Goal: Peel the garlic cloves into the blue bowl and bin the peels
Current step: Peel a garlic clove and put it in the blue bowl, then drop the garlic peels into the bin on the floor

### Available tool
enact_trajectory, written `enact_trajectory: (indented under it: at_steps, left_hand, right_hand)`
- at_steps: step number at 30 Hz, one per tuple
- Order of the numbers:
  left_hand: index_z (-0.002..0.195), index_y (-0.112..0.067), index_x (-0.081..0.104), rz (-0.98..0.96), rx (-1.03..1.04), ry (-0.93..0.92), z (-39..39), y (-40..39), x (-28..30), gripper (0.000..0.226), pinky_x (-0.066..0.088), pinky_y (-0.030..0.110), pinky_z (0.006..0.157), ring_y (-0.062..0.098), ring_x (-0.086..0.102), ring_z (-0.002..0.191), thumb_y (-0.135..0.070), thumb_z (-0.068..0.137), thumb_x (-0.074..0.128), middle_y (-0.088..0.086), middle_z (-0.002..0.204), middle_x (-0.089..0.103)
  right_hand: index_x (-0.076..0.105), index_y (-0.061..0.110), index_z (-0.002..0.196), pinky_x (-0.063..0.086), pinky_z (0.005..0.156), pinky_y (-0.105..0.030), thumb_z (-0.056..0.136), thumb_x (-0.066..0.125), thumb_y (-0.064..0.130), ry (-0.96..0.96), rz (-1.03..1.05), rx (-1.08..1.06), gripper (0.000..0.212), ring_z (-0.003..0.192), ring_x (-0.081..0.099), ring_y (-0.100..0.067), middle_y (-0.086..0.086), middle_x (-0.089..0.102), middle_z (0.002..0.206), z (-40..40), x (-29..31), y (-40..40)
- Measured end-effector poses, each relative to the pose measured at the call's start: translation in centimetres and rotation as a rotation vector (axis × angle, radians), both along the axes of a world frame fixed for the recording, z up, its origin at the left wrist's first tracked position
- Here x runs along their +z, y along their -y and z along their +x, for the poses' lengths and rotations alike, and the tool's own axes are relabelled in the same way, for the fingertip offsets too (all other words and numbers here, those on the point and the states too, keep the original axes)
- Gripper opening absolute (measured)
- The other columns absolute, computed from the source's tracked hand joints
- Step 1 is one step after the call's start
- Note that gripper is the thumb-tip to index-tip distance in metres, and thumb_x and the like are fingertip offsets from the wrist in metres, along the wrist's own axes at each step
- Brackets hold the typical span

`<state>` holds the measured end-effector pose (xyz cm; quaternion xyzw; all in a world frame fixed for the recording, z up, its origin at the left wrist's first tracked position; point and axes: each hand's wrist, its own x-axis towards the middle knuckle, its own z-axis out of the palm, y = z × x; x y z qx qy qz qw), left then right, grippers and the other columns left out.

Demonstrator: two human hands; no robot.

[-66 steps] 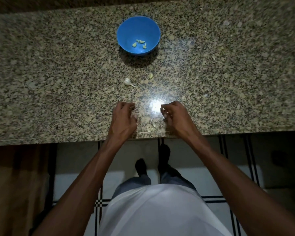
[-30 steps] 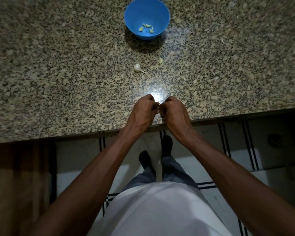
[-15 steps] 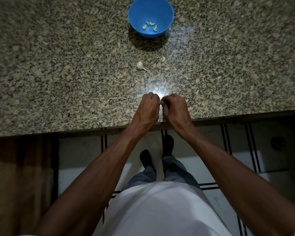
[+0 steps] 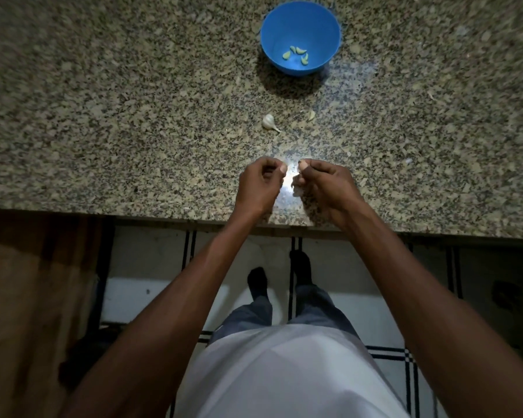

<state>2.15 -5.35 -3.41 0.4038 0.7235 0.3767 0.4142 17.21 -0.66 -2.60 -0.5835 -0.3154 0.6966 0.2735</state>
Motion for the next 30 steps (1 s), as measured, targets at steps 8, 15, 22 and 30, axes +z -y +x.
enact_trajectory:
  at_steps: [8, 15, 22, 30]
  left_hand:
    - [0.101, -0.009, 0.081, 0.124, -0.191, -0.413, 1.9, 1.2, -0.8, 0.012, 0.058, 0.037, 0.078, 0.020, 0.069, 0.086, -0.008, 0.092, 0.073, 0.007, 0.096, 0.074]
    - [0.104, 0.004, 0.077, 0.072, -0.357, -0.582, 3.5, 0.3, -0.8, 0.018, 0.051, 0.043, 0.079, 0.034, 0.065, 0.091, -0.001, 0.099, 0.061, 0.020, 0.100, 0.067]
    - [0.099, 0.003, 0.074, 0.043, -0.434, -0.693, 4.7, 0.8, -1.0, 0.023, 0.048, 0.040, 0.076, 0.029, 0.060, 0.088, -0.008, 0.104, 0.055, 0.017, 0.100, 0.063]
    - [0.090, 0.000, 0.067, -0.015, -0.434, -0.879, 5.8, 0.9, -1.8, 0.011, 0.033, 0.032, 0.064, 0.030, 0.057, 0.086, 0.010, 0.087, 0.062, 0.014, 0.089, 0.060]
  right_hand:
    - [0.073, 0.003, 0.106, 0.056, 0.085, -0.043, 0.097, 0.072, 0.010, -0.002, 0.011, 0.043, 0.011, 0.072, 0.064, -0.019, -0.016, 0.067, 0.089, 2.4, 0.1, -3.2]
    - [0.072, -0.005, 0.107, 0.059, 0.091, -0.052, 0.098, 0.072, 0.008, 0.058, 0.032, 0.074, 0.016, 0.071, 0.063, -0.020, -0.019, 0.067, 0.090, 4.0, -0.9, -4.2]
    - [0.075, -0.001, 0.108, 0.059, 0.094, -0.059, 0.096, 0.076, 0.014, 0.100, 0.059, 0.139, 0.020, 0.083, 0.068, -0.024, -0.012, 0.072, 0.089, 4.5, -1.4, -4.0]
    - [0.074, -0.003, 0.109, 0.062, 0.086, -0.046, 0.097, 0.074, 0.011, 0.092, 0.074, 0.171, 0.019, 0.079, 0.067, -0.024, -0.022, 0.073, 0.095, 4.2, -1.5, -3.1]
